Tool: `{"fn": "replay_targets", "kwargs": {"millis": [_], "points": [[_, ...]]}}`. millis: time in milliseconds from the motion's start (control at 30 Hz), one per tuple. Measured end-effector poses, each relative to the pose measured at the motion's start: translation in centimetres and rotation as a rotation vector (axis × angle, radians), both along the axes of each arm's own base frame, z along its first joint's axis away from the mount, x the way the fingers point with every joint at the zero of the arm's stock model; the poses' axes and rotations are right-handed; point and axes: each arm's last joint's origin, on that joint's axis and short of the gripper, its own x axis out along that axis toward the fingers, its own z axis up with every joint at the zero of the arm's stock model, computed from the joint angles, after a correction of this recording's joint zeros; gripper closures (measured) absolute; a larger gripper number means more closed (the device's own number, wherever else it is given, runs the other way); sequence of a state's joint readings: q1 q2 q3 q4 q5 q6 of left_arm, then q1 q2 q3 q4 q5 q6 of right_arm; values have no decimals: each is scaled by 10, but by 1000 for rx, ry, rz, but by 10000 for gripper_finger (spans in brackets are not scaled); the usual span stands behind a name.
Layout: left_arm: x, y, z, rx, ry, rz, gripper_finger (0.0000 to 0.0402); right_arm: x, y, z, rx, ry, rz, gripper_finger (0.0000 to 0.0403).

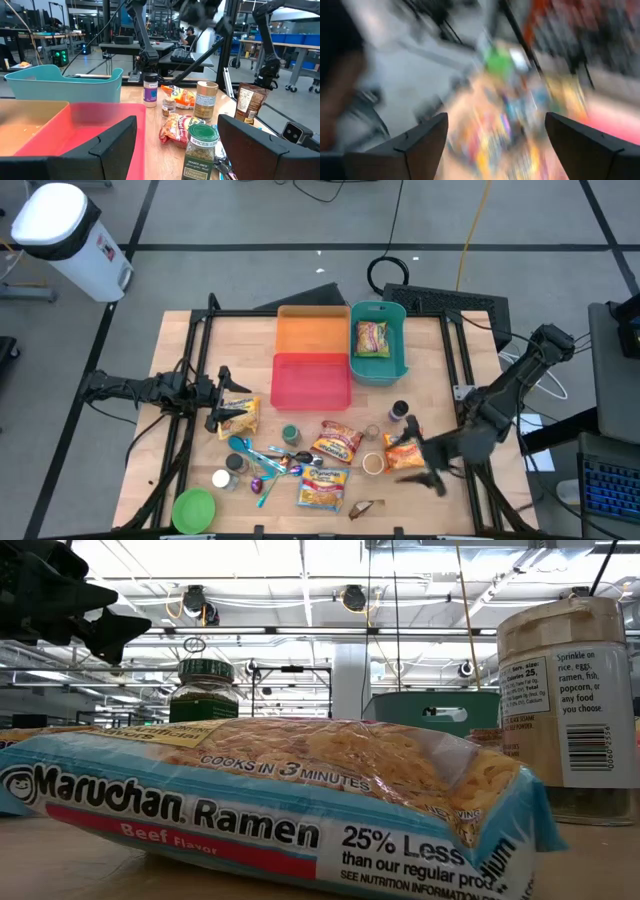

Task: Pick & Place Food Item
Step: Put the orange noodle pack into the blue bin

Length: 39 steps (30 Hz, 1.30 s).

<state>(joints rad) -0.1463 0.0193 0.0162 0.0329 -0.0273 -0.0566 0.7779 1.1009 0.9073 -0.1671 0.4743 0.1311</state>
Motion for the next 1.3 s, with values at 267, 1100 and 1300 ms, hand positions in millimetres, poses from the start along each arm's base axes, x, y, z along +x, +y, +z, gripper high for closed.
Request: {"fn": "replay_targets", "kwargs": {"millis": [267, 1100, 1300], "points": [[0, 0, 0, 0, 0, 0, 119, -3, -2, -61, 58, 535, -271, 96], [0, 0, 0, 0, 0, -1, 119, 9, 0, -115, -61, 917, -320, 239], [0, 0, 0, 0, 0, 0, 119, 7, -2, -108, -39, 900, -310, 310]]}}
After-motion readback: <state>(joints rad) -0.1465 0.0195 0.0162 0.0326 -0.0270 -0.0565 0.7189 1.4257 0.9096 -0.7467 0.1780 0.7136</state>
